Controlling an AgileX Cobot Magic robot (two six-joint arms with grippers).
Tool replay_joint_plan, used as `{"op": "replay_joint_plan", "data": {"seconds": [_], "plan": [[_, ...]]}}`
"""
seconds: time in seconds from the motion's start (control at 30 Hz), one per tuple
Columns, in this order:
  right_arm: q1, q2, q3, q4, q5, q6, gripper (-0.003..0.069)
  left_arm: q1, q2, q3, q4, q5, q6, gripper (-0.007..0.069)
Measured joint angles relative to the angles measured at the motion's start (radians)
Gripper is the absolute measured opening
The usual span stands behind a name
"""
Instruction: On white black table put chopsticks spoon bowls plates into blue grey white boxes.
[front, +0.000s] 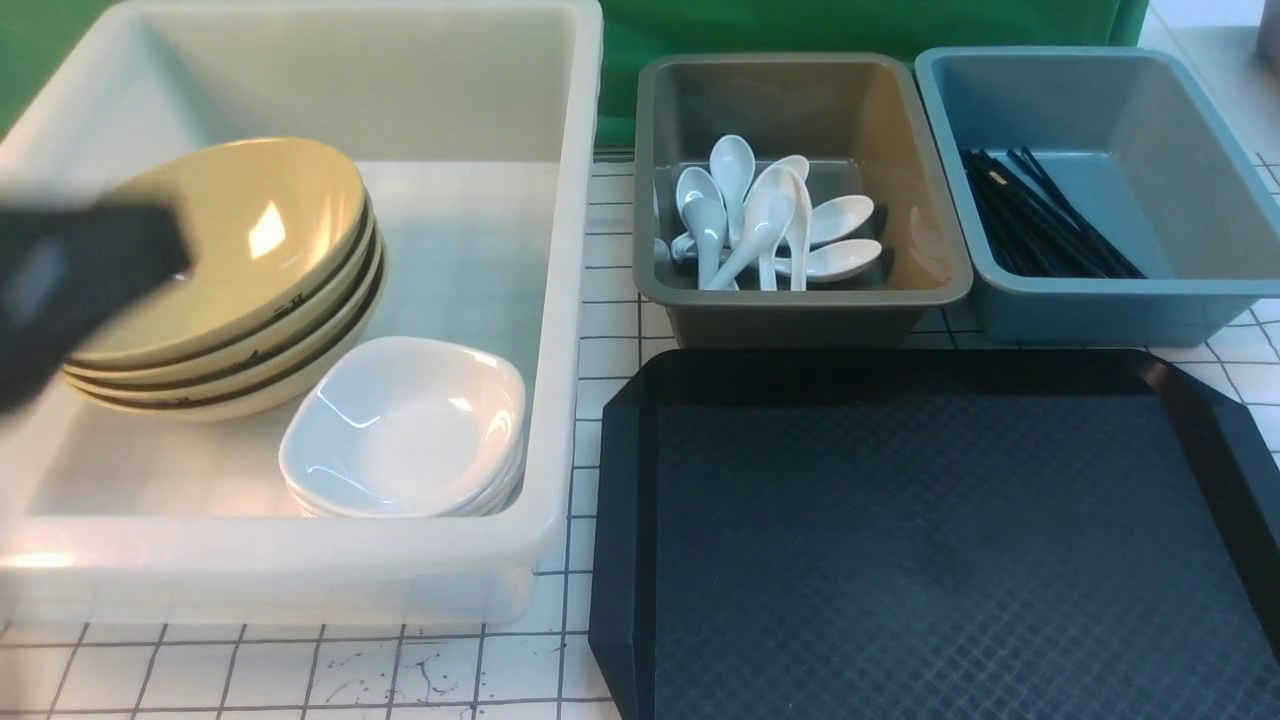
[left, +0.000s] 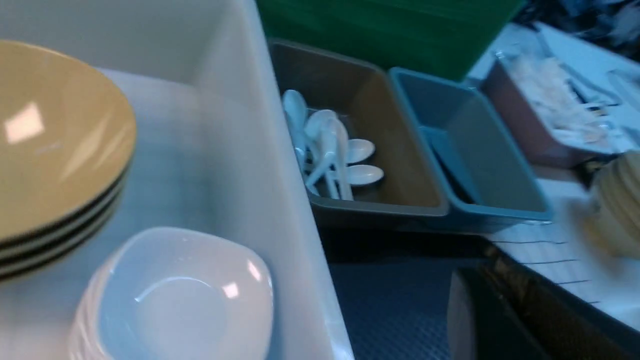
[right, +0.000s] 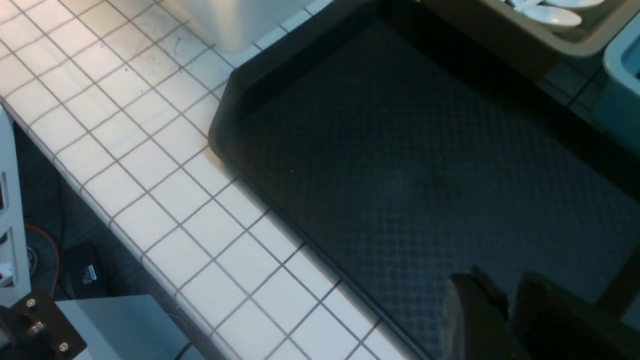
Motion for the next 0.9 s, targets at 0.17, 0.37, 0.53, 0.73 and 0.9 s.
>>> {"op": "replay_joint_plan", "data": {"seconds": [0.17, 0.37, 0.53, 0.73, 0.9], "plan": [[0.0, 0.0, 0.055, 0.0, 0.0, 0.0, 0.0097, -0.002, -0.277, 0.317, -0.008, -0.22, -0.051, -0.0001], [0.0, 0.0, 0.139, 0.0, -0.061, 0.0, 0.0025, -0.002, -0.378, 0.478, 0.006, -0.334, -0.06, -0.0001], [0.0, 0.002, 0.159, 0.0, -0.08, 0.026, 0.0024, -0.002, -0.382, 0.528, 0.014, -0.352, -0.06, -0.0001], [0.0, 0.002, 0.159, -0.001, -0.04, 0.042, 0.0024, -0.002, -0.384, 0.569, 0.015, -0.355, -0.06, -0.0001], [0.0, 0.002, 0.159, -0.001, -0.038, 0.047, 0.0025, -0.002, -0.384, 0.592, 0.016, -0.355, -0.06, -0.0001]]}}
